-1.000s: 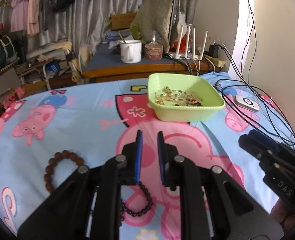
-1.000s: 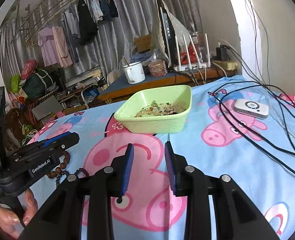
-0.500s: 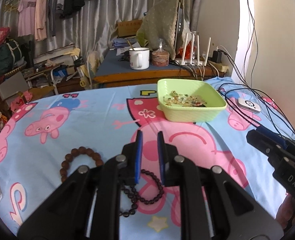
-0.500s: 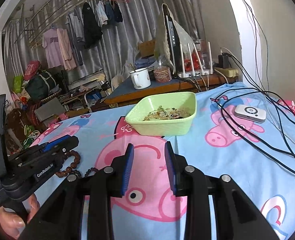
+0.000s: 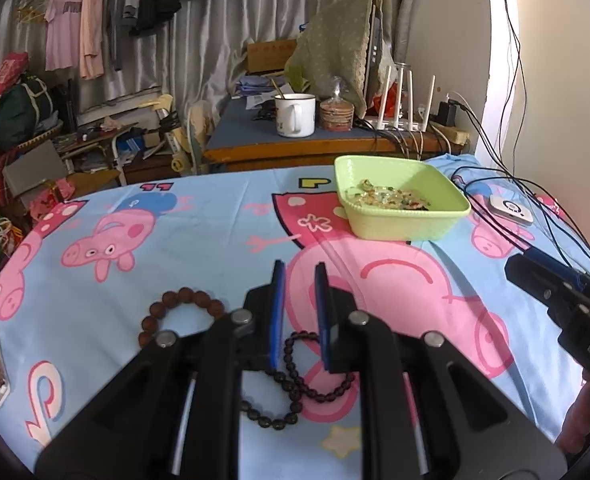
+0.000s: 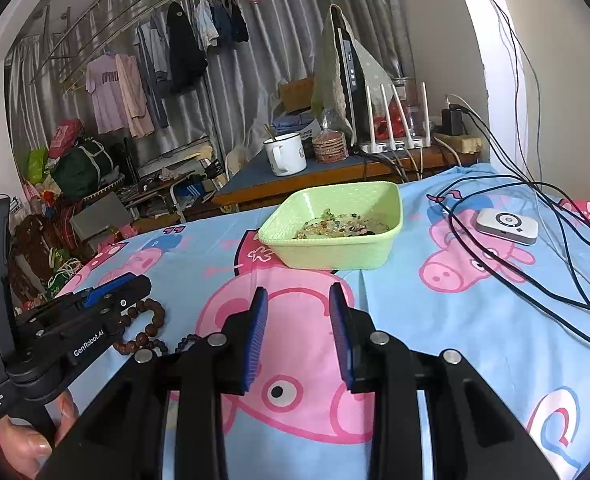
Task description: Organize jewelry
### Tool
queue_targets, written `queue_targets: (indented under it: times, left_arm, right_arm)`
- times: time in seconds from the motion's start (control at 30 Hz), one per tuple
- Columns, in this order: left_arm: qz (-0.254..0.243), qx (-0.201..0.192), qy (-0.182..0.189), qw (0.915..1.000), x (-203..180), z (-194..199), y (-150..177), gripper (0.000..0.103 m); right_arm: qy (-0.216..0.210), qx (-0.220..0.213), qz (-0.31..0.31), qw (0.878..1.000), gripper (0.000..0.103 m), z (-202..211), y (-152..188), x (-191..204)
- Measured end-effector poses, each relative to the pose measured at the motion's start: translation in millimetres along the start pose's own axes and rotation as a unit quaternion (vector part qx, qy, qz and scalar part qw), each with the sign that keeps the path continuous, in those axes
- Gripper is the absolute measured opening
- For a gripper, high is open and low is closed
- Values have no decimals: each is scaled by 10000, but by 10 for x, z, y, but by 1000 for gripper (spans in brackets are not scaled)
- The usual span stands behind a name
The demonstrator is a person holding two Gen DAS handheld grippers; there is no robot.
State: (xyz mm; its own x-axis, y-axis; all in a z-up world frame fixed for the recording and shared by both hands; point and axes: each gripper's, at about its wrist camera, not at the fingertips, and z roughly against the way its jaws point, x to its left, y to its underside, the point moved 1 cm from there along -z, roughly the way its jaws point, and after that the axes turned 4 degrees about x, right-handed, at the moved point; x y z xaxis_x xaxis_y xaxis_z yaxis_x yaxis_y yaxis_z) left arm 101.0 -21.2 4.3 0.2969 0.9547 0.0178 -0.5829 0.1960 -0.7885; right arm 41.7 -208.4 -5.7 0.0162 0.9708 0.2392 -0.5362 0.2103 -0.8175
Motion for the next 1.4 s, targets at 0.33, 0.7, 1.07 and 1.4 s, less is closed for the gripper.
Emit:
queue_targets:
  times: [0.33, 0.7, 1.07, 1.4]
  left_arm:
    - [95, 82, -116, 9999, 155, -91, 18, 13]
    - [831, 277, -212, 9959, 889, -166, 46, 13]
    - [1255, 526, -152, 9906, 1206, -178, 210, 13]
    - [486, 866, 920, 9908, 486, -359, 140, 13]
  right_arm:
    - [-32, 172, 0, 9998, 0, -148, 24, 5]
    - [-485, 768, 386, 9951, 0, -432, 130, 233]
    - [-977, 2064, 1763, 9575, 0, -1120, 275, 867]
    - [-344, 1804, 1339, 9738, 0, -887, 223, 69]
